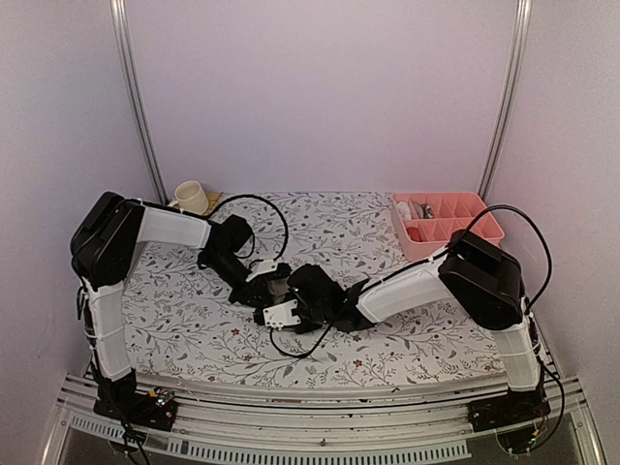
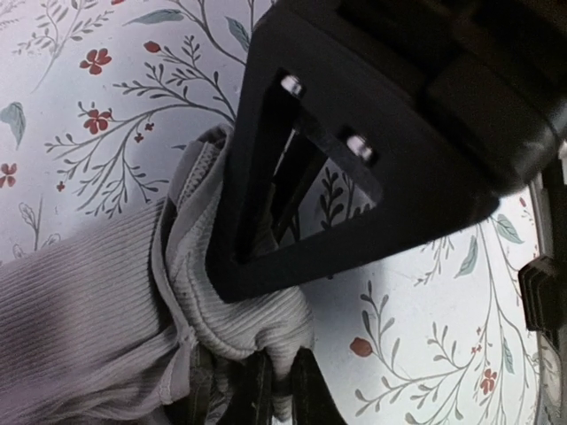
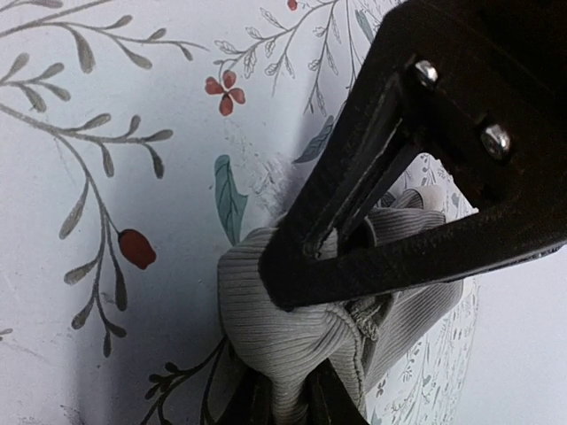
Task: Roll the underwear
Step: Roll the underwear at the center of the board.
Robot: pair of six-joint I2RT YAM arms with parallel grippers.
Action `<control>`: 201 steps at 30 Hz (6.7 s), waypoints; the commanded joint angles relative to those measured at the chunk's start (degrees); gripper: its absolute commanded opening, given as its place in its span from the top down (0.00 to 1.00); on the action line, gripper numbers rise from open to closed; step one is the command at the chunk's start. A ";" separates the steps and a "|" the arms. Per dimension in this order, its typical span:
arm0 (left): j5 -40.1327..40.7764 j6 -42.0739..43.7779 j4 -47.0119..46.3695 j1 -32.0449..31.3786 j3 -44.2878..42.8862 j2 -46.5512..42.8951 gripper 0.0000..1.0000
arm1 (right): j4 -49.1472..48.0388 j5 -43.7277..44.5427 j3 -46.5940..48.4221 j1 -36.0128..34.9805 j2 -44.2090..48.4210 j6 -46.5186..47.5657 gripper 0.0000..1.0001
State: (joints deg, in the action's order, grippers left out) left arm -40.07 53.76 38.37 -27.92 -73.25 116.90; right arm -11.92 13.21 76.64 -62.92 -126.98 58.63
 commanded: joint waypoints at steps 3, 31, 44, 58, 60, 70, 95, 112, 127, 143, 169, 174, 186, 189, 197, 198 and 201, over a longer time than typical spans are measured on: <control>0.19 1.15 -1.71 1.36 3.17 -5.67 0.75 | 12.77 -7.27 3.81 1.83 -1.97 -7.60 0.89; 4.93 18.34 -40.38 9.76 43.44 -40.36 0.45 | 67.48 -40.94 48.46 2.00 -19.41 -30.47 0.93; 9.75 28.37 -51.56 -1.80 60.52 -55.39 0.51 | 64.70 -51.86 50.75 4.36 -22.55 -45.61 0.91; 25.73 29.67 -60.69 -12.58 60.93 -44.20 0.54 | 61.76 -55.12 53.83 5.89 -25.69 -52.84 0.91; 27.49 29.13 -63.43 -13.05 61.10 -42.58 0.56 | 61.38 -55.46 53.81 6.01 -25.80 -53.22 0.91; 33.12 27.44 -70.86 -14.31 61.13 -34.77 0.90 | 60.88 -55.35 53.65 6.57 -25.22 -53.82 0.91; 18.80 15.94 -32.66 -8.00 40.86 -30.99 1.00 | 23.84 -28.76 -0.51 6.50 19.43 -42.09 0.46; 3.68 14.49 -0.04 0.40 14.26 -11.60 1.00 | -8.30 6.83 -17.26 -8.84 14.90 -11.83 0.41; -0.70 13.69 11.41 3.46 2.97 0.23 1.00 | -12.07 12.78 -4.31 -9.35 -0.59 1.98 0.46; -0.19 14.71 14.86 4.26 0.04 2.01 1.00 | 5.28 8.92 6.35 -6.86 -6.50 -2.54 0.90; 3.08 16.31 -27.43 14.46 32.23 -30.37 0.42 | 54.96 -24.41 37.85 -3.35 -15.87 -28.60 0.96; -0.44 22.47 -33.93 14.39 42.57 -37.90 0.43 | 61.74 -33.42 45.08 -2.20 -19.46 -33.15 0.95; -2.10 31.94 -43.27 13.43 57.25 -51.29 0.45 | 61.93 -47.10 45.64 2.67 -21.95 -43.11 0.94; -0.11 31.97 -45.04 10.13 59.24 -53.40 0.48 | 61.23 -50.69 45.34 4.10 -21.99 -44.93 0.94; 11.09 29.73 -50.32 -1.86 57.93 -47.89 0.47 | 58.92 -54.97 43.52 6.12 -21.48 -50.03 0.94; 11.84 29.66 -51.11 -2.75 57.74 -46.53 0.47 | 58.61 -55.59 43.32 6.21 -21.31 -50.30 0.93; 14.27 29.78 -52.92 -5.43 57.58 -43.80 0.46 | 57.50 -57.69 42.36 6.85 -21.11 -51.08 0.93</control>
State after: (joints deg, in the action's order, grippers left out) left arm -30.70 84.05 -10.79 -30.15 -14.50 70.08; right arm 43.44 -42.59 121.67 -56.77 -145.58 10.11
